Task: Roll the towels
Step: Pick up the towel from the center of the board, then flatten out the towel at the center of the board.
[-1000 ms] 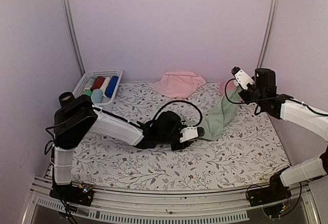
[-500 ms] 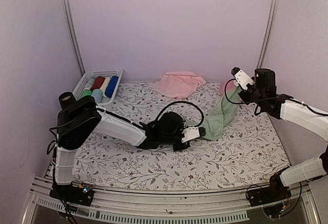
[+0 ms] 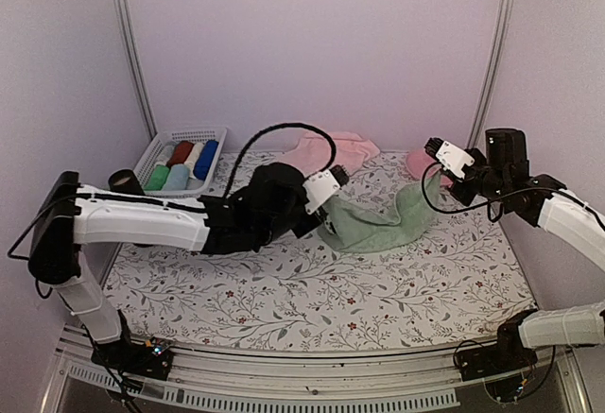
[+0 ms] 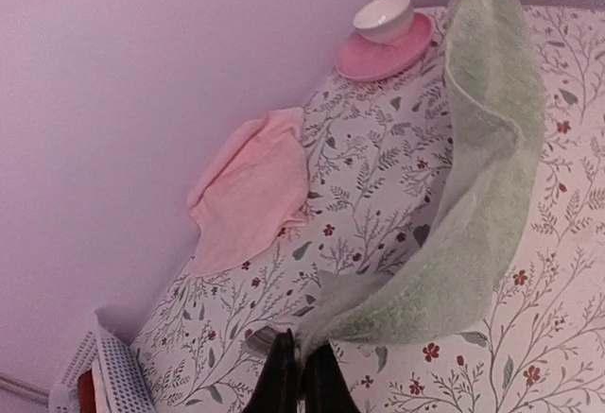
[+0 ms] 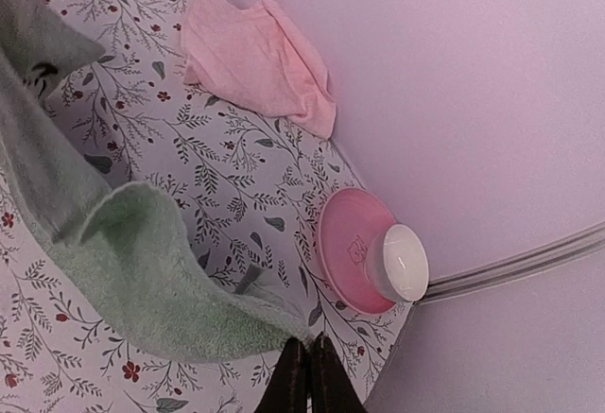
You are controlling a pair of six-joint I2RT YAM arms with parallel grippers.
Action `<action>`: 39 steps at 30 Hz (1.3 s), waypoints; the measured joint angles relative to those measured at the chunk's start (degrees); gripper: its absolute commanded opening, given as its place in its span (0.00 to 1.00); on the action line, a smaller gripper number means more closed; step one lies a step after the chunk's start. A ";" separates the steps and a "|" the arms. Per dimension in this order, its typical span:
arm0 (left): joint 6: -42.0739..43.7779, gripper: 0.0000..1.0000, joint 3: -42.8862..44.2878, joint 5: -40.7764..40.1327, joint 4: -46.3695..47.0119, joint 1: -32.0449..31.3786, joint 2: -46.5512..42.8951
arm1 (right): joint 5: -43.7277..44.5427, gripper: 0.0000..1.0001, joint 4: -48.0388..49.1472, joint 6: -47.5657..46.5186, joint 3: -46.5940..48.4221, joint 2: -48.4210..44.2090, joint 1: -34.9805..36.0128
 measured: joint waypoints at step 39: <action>-27.78 0.00 -16.35 -10.49 -22.23 0.42 -28.74 | -7.82 0.02 -30.67 -4.35 9.49 -2.86 -0.02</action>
